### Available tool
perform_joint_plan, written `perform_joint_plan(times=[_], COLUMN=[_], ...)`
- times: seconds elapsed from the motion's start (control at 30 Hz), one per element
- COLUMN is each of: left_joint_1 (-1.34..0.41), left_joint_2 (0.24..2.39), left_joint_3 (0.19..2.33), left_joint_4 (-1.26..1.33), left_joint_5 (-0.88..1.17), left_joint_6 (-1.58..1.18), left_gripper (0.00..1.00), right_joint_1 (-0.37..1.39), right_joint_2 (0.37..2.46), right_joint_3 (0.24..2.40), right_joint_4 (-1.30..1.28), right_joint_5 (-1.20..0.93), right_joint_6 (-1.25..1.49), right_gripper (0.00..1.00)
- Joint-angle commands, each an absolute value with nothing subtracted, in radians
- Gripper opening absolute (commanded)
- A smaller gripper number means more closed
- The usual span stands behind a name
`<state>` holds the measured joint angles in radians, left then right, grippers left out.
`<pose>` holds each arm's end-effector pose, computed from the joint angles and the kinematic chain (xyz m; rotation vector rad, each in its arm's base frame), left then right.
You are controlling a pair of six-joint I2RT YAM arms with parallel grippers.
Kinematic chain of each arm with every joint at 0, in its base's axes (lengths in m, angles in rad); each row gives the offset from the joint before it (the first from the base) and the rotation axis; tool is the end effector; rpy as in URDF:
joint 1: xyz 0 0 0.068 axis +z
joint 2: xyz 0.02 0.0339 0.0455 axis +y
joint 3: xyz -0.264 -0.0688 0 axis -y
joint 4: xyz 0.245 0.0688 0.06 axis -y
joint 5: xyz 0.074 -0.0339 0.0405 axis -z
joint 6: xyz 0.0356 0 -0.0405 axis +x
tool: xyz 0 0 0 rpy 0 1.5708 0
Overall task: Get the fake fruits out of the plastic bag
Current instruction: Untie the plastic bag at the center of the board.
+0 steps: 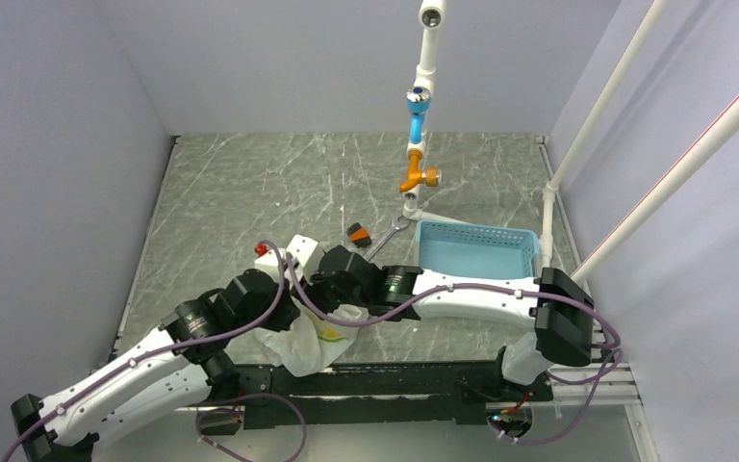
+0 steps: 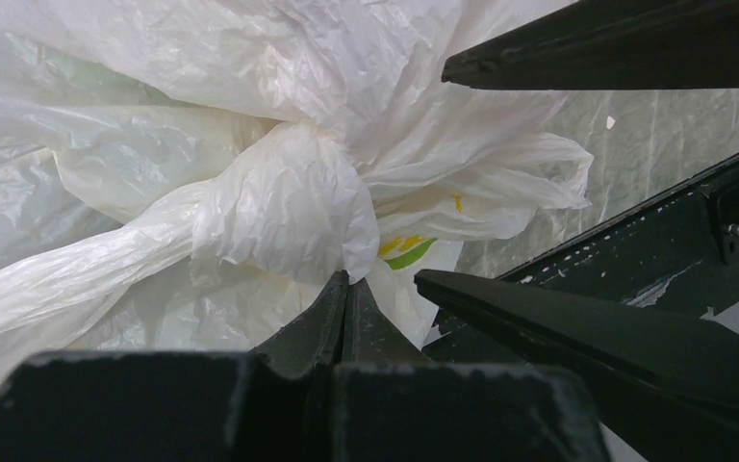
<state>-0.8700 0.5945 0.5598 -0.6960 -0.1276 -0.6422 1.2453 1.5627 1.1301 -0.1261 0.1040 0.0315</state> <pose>0.0871 -0.0962 0.2399 0.2027 2.3686 -0.6177 0.1181 0.3382 0.2713 -1.1991 1.8379 0.6327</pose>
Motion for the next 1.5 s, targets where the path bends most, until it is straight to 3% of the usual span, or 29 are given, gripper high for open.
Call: perform_joint_plan(times=[0.0, 0.4, 0.57, 0.63, 0.77, 0.97, 1.0, 1.1, 1.2, 1.3, 1.47], left_joint_1=[-0.874, -0.873, -0.873, -0.873, -0.873, -0.873, -0.874, -0.874, -0.874, -0.873, -0.873], left_joint_2=[0.547, 0.536, 0.539, 0.532, 0.508, 0.499, 0.499, 0.498, 0.492, 0.477, 0.451], left_joint_3=[0.568, 0.568, 0.566, 0.564, 0.57, 0.578, 0.575, 0.573, 0.579, 0.588, 0.653], left_joint_4=[-0.701, -0.72, -0.725, -0.731, -0.741, -0.762, -0.764, -0.792, -0.816, -0.844, -0.955], left_joint_5=[-0.149, -0.176, -0.181, -0.188, -0.191, -0.187, -0.185, -0.179, -0.167, -0.176, -0.227], left_joint_6=[-0.671, -0.694, -0.704, -0.716, -0.722, -0.744, -0.753, -0.794, -0.827, -0.858, -0.903], left_gripper=[0.0, 0.0, 0.0, 0.0, 0.0, 0.0, 0.0, 0.0, 0.0, 0.0, 0.0], right_joint_1=[1.279, 1.295, 1.295, 1.296, 1.311, 1.335, 1.335, 1.337, 1.338, 1.335, 1.291], right_joint_2=[1.558, 1.553, 1.548, 1.567, 1.611, 1.642, 1.644, 1.628, 1.593, 1.545, 1.464], right_joint_3=[1.119, 0.976, 0.964, 0.981, 0.993, 1.006, 1.006, 0.998, 0.973, 0.94, 0.9], right_joint_4=[-0.041, 0.193, 0.231, 0.217, 0.22, 0.253, 0.264, 0.288, 0.31, 0.321, 0.274], right_joint_5=[0.144, 0.342, 0.359, 0.343, 0.335, 0.421, 0.445, 0.519, 0.572, 0.626, 0.604], right_joint_6=[-0.055, -0.086, -0.085, -0.081, -0.085, -0.092, -0.086, -0.05, -0.005, 0.084, 0.274], right_gripper=[0.51, 0.4, 0.3, 0.31, 0.43, 0.43, 0.41, 0.2, 0.08, 0.0, 0.0])
